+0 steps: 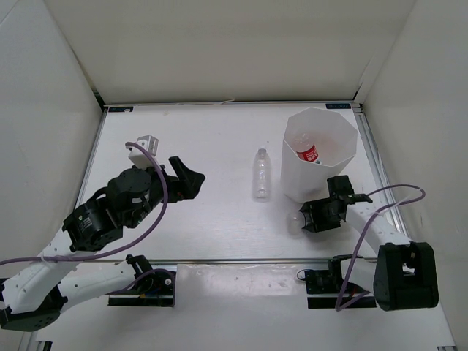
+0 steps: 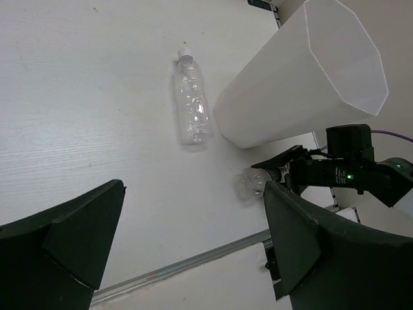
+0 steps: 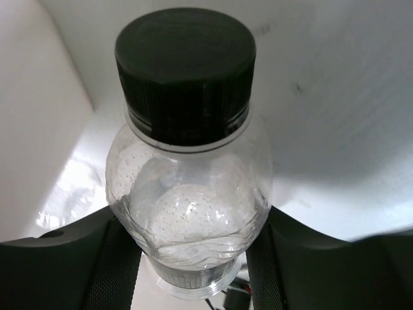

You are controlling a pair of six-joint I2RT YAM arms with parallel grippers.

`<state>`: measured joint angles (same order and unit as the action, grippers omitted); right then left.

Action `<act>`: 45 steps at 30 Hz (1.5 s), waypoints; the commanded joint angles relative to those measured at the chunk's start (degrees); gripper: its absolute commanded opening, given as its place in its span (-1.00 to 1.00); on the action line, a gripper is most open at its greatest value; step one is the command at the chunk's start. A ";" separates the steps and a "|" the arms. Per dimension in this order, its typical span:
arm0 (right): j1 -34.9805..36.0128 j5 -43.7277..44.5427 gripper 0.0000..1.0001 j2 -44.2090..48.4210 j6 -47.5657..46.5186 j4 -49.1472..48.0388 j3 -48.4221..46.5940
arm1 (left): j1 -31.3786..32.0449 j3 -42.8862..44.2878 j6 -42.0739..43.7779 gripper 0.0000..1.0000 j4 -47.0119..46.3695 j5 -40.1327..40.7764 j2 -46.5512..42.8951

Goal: Put the plastic bottles in the bin

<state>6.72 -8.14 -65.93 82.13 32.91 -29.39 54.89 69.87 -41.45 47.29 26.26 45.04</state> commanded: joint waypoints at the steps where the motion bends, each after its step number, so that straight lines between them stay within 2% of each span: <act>1: -0.22 -1.35 -0.25 3.34 -4.08 9.88 -4.18 | 0.13 -1.57 -1.26 1.00 0.79 1.51 -1.00; 4: 0.39 -3.18 -0.34 8.17 -6.62 18.05 -5.94 | 0.13 -2.97 -2.58 1.00 0.79 2.91 -2.32; 8: 0.40 -6.97 -0.37 19.48 -7.33 26.32 -9.71 | 0.13 -4.30 -3.11 1.00 -0.35 4.67 -3.46; 11: 0.40 -8.29 -0.50 24.88 -7.94 34.13 -17.52 | 0.13 -4.83 -3.11 1.00 -0.88 5.20 -2.85; 12: 0.40 -8.29 -0.63 25.41 -8.47 38.33 -23.99 | 0.13 -4.83 -3.11 1.00 -1.40 5.81 -2.85; 13: 0.40 -7.77 -0.66 25.41 -9.08 40.11 -28.40 | 0.13 -4.83 -3.11 1.00 -1.41 5.82 -2.33; 16: 0.40 -6.20 -0.63 22.80 -16.45 38.20 -41.32 | 0.13 -5.35 -4.68 1.00 -2.02 6.43 -1.19; 17: 0.40 -4.97 -0.63 21.12 -18.39 38.20 -50.41 | 0.13 -5.96 -5.39 1.00 -2.02 7.13 -1.18; 19: 0.40 0.04 -0.60 14.56 -24.71 38.20 -59.34 | 0.13 -6.75 -7.85 1.00 -2.72 7.66 -0.04; 20: 0.40 1.80 -0.60 12.25 -26.74 38.89 -67.13 | 0.13 -7.80 -8.38 1.00 -3.25 7.66 -0.04; 21: 0.40 3.81 -0.58 10.14 -28.15 38.90 -70.08 | 0.13 -7.81 -8.90 1.00 -4.39 7.66 0.57; 25: 0.40 11.64 -0.29 2.14 -36.67 32.15 -76.08 | 0.13 -8.52 -8.21 1.00 -5.63 7.14 4.26; 29: 0.40 15.09 0.22 -5.07 -43.35 29.67 -80.55 | 0.13 -6.68 -7.68 1.00 -6.68 6.44 10.23; 30: 0.40 14.04 0.82 -8.22 -46.24 30.37 -81.52 | -1.09 -5.54 -6.64 1.00 -7.47 3.74 11.55; 31: 0.40 12.46 1.00 -9.99 -48.01 30.38 -82.23 | -2.15 -5.53 -5.84 1.00 -8.52 1.53 14.00; 33: 0.40 12.00 1.00 -15.18 -48.55 36.86 -91.25 | -7.06 -4.74 -5.22 1.00 -11.33 -6.98 16.30; 35: 1.01 14.29 1.00 -14.50 -48.55 37.94 -95.58 | -11.45 -4.74 -3.56 1.00 -13.96 -11.82 18.77; 39: 1.01 11.58 1.00 -5.36 -47.33 29.24 -83.60 | -16.48 -6.14 0.06 1.00 -23.54 -22.88 23.85; 40: 1.01 8.79 1.00 -4.13 -47.32 28.71 -82.16 | -17.44 -5.54 1.80 1.00 -26.69 -25.27 27.96; 42: 1.01 5.52 1.00 -2.10 -46.62 29.23 -80.40 | -19.47 -3.00 3.21 1.00 -28.73 -31.58 33.25; 45: 1.54 2.00 1.00 1.93 -45.22 28.46 -75.75 | -20.61 5.61 7.78 1.00 -31.11 -40.02 44.67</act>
<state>7.73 -0.93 -66.37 36.84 64.60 -108.51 35.27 69.71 -39.20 22.96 -0.47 83.07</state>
